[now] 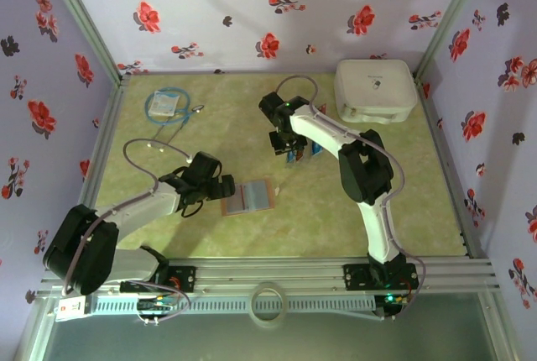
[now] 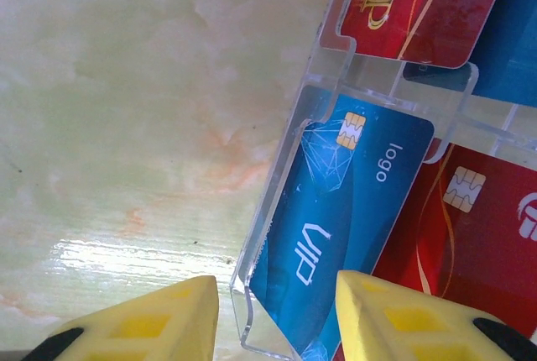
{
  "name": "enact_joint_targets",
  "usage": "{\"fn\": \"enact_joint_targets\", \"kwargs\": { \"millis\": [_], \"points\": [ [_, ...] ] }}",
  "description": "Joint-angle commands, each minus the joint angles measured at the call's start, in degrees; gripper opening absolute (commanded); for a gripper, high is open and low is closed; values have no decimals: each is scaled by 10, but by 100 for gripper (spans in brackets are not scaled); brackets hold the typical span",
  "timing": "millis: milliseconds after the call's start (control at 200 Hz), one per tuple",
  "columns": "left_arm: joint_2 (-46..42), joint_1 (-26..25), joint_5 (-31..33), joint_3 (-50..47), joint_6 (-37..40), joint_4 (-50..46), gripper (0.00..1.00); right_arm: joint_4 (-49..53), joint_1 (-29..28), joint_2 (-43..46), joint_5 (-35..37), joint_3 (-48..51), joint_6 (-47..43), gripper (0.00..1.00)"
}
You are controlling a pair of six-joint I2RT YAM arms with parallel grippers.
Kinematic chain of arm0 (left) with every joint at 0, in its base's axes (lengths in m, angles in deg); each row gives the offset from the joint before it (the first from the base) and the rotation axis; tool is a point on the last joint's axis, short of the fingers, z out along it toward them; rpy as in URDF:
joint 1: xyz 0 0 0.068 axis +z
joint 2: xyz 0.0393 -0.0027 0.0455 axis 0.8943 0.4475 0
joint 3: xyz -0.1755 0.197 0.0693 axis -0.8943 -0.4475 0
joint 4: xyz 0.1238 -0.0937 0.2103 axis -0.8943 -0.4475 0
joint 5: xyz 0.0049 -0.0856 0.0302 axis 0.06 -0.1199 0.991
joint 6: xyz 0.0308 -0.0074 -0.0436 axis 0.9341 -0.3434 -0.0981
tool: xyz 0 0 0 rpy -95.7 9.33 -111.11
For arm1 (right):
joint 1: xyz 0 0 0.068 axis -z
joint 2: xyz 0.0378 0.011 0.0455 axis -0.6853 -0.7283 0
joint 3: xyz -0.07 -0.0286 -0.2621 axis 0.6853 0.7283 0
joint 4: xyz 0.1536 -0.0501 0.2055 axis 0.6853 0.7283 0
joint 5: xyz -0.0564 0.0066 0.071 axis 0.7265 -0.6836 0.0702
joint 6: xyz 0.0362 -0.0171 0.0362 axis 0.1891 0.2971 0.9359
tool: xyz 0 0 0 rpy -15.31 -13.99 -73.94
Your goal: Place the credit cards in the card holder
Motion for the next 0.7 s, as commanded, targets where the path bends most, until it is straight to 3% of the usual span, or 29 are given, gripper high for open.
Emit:
{"fn": "enact_joint_targets", "kwargs": {
  "millis": [0,205,695],
  "points": [
    [12,-1,-4,-5,10,13,100,17,3,13,33,-18,24,41],
    [21,0,-9,-3,11,22,100,32,2,11,76,-24,47,43],
    [26,0,-17,-7,16,39,100,47,-3,-30,60,-38,58,43]
  ]
}}
